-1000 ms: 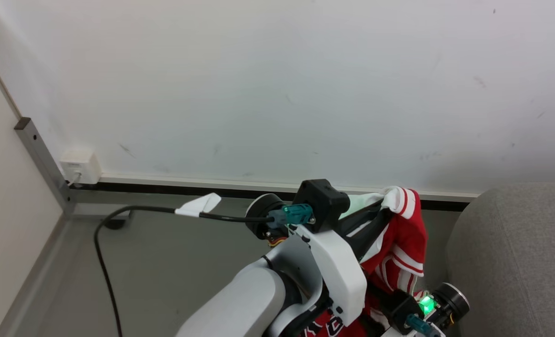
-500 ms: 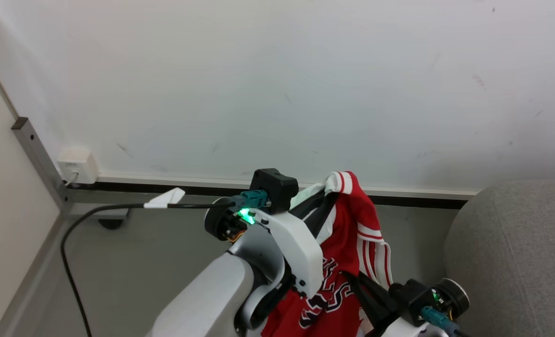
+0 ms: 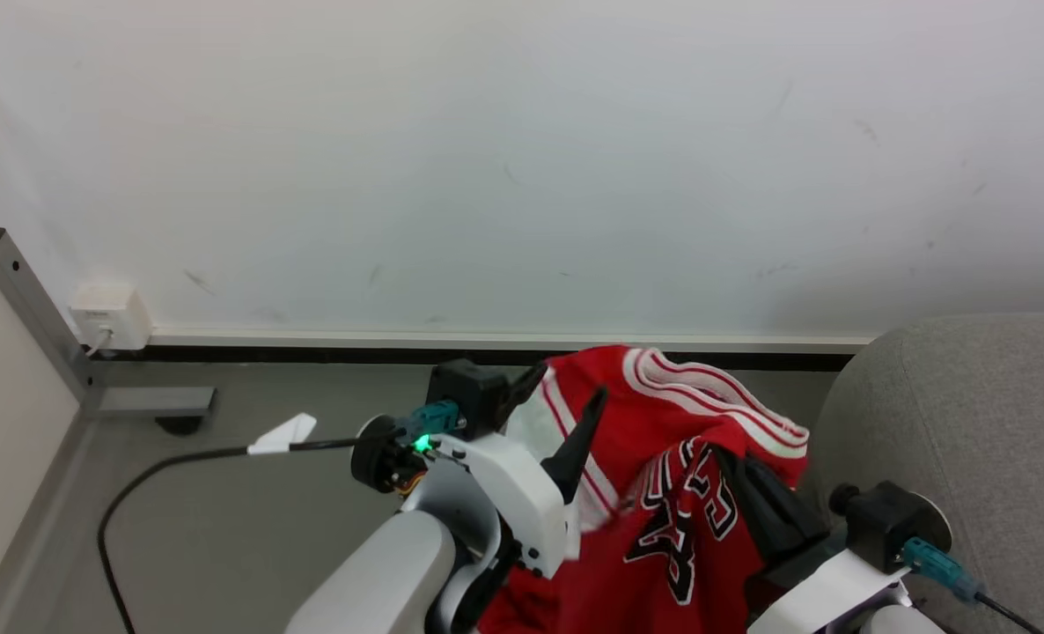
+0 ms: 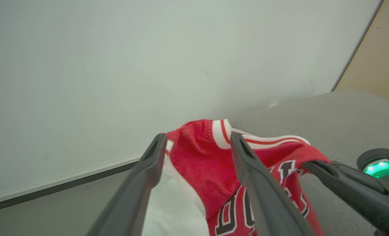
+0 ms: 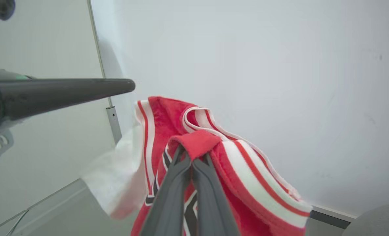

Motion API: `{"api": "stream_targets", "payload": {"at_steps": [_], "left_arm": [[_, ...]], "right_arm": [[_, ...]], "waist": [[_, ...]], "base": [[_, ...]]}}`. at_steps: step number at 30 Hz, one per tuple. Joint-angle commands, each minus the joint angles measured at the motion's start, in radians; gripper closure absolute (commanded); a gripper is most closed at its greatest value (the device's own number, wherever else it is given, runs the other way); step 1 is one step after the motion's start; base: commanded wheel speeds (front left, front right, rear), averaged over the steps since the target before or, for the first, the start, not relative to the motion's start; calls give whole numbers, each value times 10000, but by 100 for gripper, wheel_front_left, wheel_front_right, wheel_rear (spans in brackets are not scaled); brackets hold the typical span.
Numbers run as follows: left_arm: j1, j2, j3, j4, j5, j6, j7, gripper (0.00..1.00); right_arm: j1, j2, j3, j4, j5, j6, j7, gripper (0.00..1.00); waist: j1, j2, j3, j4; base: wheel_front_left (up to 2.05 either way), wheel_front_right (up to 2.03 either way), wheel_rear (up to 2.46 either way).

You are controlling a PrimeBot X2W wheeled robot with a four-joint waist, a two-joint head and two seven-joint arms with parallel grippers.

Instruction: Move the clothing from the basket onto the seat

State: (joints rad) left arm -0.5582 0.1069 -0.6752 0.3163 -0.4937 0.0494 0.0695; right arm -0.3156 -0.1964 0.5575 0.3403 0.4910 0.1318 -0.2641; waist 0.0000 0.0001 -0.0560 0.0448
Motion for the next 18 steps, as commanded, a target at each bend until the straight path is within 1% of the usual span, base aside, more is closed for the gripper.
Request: {"api": "stream_targets", "payload": {"at_steps": [1, 7, 10, 18], "left_arm": [[281, 105, -53, 148, 164, -52, -259, 0], [818, 347, -465, 450, 589, -251, -1400, 0], [1073, 472, -735, 598, 824, -432, -1929, 0], [1451, 433, -1121, 964, 855, -688, -2441, 0]], "right_arm": [[0, -98, -151, -150, 134, -21, -5, 100], [-69, -352, -718, -423, 221, -21, -5, 100], [-25, -420, -1034, -517, 200, -21, -5, 100], [152, -512, -1540, -680, 125, -21, -5, 100]], "waist": [[0, -1, 14, -14], [0, -1, 57, -1], [0, -1, 80, 42], [0, -1, 114, 148]], "base": [[0, 0, 0], [0, 0, 0], [0, 0, 0], [0, 0, 0]]}}
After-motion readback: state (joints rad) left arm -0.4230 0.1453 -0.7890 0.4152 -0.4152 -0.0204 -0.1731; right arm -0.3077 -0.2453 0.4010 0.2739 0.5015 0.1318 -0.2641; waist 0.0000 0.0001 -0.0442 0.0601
